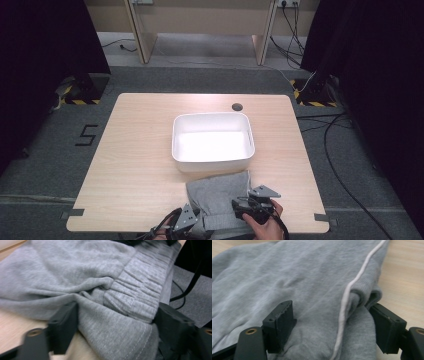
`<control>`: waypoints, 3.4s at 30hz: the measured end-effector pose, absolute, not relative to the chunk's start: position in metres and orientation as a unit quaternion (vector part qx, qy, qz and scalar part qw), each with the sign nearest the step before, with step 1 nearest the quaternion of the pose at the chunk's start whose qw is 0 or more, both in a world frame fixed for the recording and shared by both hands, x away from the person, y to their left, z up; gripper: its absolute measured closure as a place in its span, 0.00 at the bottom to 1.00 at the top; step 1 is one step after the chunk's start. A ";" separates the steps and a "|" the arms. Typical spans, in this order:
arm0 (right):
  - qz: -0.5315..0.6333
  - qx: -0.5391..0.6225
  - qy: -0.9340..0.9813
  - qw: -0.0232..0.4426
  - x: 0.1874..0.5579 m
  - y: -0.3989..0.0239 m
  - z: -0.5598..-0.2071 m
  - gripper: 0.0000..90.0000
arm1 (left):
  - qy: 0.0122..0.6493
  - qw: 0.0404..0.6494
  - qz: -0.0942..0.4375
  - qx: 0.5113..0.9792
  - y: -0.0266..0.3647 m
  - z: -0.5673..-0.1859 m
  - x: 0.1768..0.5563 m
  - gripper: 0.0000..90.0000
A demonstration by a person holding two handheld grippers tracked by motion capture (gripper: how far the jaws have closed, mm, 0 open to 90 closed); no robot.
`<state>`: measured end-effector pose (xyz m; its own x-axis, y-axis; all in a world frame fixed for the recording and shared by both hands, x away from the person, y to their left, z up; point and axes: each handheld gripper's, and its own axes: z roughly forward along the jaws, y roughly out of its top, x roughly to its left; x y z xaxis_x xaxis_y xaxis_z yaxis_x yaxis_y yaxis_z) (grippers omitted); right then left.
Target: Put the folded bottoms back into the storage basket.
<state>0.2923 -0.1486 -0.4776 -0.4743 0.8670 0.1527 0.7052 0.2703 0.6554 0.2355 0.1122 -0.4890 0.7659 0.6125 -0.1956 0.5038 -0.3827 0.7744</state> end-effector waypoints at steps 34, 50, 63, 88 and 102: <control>0.378 0.410 0.825 0.094 0.346 -0.170 -0.470 0.30 | 0.331 0.423 0.072 0.841 0.160 -0.490 0.255 0.49; 0.373 0.410 0.827 0.094 0.344 -0.165 -0.473 0.31 | 0.333 0.426 0.071 0.838 0.143 -0.490 0.251 0.54; 0.370 0.421 0.825 0.069 0.351 -0.163 -0.479 0.32 | 0.312 0.440 0.061 0.840 0.144 -0.492 0.252 0.77; 0.449 0.376 0.804 0.102 0.316 -0.155 -0.434 0.69 | 0.268 0.468 0.055 0.840 0.147 -0.462 0.238 0.82; 0.472 0.346 0.804 0.107 0.311 -0.151 -0.387 0.69 | 0.247 0.483 0.062 0.838 0.157 -0.416 0.243 0.82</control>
<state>0.3107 -0.1508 -0.3875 -0.7381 0.6571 0.1532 0.4544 0.3162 0.8328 0.2433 0.1568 -0.4156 0.8705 0.4737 -0.1336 0.3533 -0.4123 0.8398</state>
